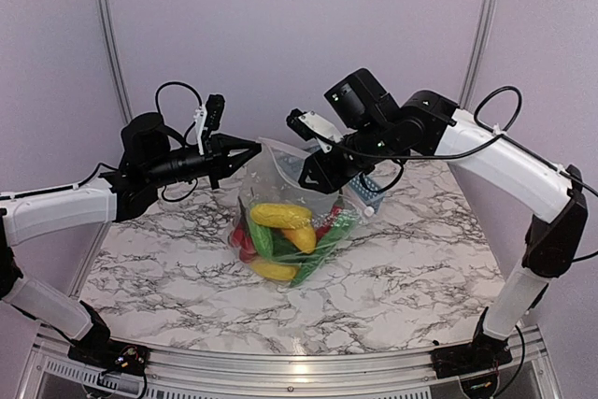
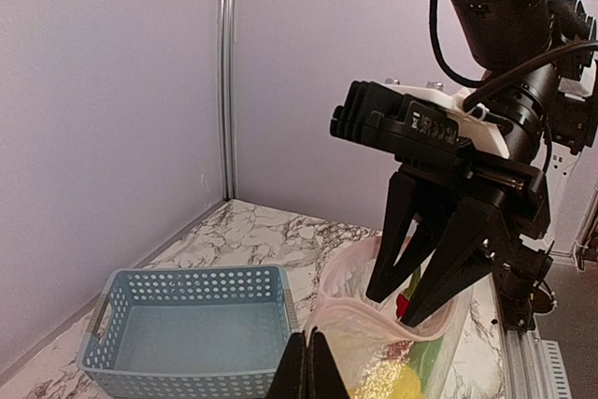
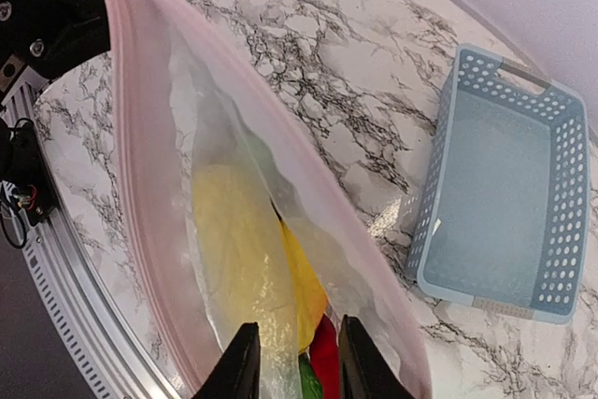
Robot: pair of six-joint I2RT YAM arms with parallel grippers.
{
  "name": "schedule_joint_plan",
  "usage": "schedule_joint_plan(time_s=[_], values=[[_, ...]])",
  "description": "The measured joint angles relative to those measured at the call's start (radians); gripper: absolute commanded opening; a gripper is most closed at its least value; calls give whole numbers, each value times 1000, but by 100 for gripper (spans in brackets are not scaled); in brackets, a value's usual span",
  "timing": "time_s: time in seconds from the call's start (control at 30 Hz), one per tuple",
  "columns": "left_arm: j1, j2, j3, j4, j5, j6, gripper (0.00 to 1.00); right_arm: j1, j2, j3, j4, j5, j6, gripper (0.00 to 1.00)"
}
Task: Open the zip-top bag and remove the fake food
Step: Pick up the fake vegetable from the zipper food storage bag.
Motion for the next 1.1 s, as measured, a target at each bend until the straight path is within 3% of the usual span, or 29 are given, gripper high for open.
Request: schedule_joint_plan(time_s=[0.37, 1.1], values=[[-40, 1, 9, -6, -30, 26, 0, 0, -86, -17, -117, 79, 23, 33], [-50, 9, 12, -15, -42, 57, 0, 0, -87, -43, -165, 211, 35, 32]])
